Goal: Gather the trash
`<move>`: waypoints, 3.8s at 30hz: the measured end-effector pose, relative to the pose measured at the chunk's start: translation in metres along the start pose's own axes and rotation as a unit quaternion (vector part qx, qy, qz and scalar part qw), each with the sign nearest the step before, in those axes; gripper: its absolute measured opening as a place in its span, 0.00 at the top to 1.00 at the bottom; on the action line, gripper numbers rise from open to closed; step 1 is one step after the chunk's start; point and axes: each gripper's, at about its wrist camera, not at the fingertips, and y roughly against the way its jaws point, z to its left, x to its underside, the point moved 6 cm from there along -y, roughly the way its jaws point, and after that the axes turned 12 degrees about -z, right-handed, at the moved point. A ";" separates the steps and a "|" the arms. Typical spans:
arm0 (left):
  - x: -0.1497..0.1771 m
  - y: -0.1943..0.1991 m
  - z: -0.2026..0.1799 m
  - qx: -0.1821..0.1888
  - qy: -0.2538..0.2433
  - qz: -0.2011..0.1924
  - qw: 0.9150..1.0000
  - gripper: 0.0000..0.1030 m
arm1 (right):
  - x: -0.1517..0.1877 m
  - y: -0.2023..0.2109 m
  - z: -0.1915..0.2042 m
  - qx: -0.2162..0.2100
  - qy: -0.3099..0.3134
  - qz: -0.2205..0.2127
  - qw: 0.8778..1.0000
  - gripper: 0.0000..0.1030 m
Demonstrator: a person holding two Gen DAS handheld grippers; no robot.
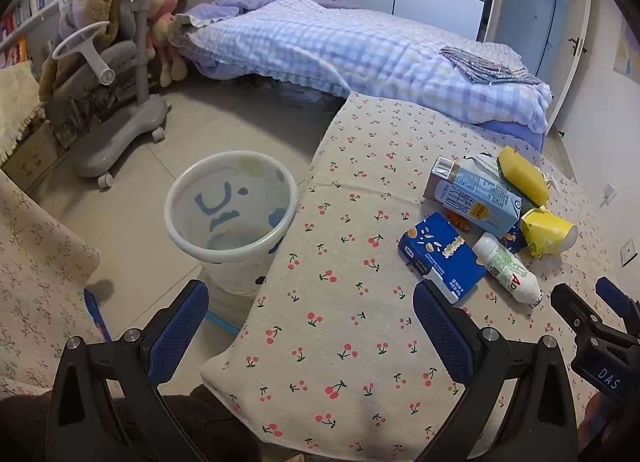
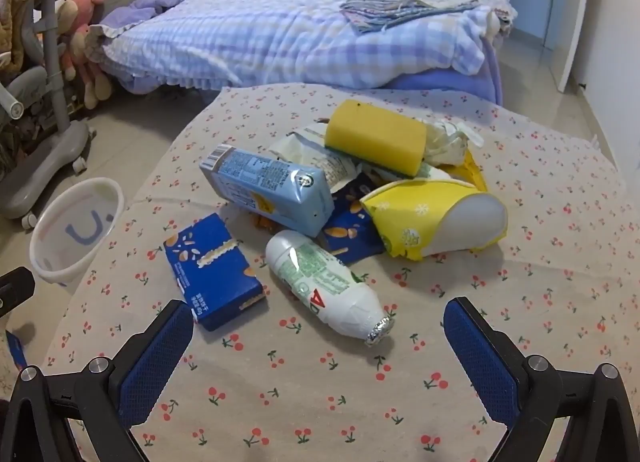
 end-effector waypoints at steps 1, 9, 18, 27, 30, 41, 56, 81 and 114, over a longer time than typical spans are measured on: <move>0.000 0.000 0.000 0.000 0.000 -0.001 1.000 0.00 | 0.000 0.000 0.000 0.000 0.000 0.001 1.000 0.00; -0.001 0.000 -0.001 -0.002 -0.001 -0.004 1.000 0.00 | 0.000 -0.001 -0.001 -0.002 -0.005 0.004 1.000 0.00; -0.002 0.000 -0.001 -0.002 -0.001 -0.004 1.000 0.00 | 0.000 -0.001 -0.002 -0.003 -0.009 0.005 1.000 0.00; -0.003 0.002 0.000 -0.002 -0.001 -0.007 1.000 0.00 | -0.003 -0.003 -0.005 0.000 -0.021 0.004 1.000 0.00; -0.003 0.003 0.000 -0.003 -0.001 -0.007 1.000 0.00 | -0.004 -0.003 -0.003 -0.002 -0.021 0.005 1.000 0.00; -0.002 0.002 0.001 -0.005 0.002 -0.009 1.000 0.00 | -0.003 -0.001 -0.003 -0.003 -0.023 0.004 1.000 0.00; -0.001 0.003 0.001 -0.009 0.002 -0.011 1.000 0.00 | -0.003 -0.001 -0.003 -0.004 -0.023 0.004 1.000 0.00; -0.001 -0.001 -0.006 -0.008 0.007 0.005 1.000 0.00 | -0.005 -0.001 -0.006 -0.002 -0.025 0.006 1.000 0.00; -0.047 -0.138 -0.141 0.156 0.081 0.198 0.964 0.11 | -0.036 -0.080 -0.160 0.064 -0.160 0.128 0.977 0.00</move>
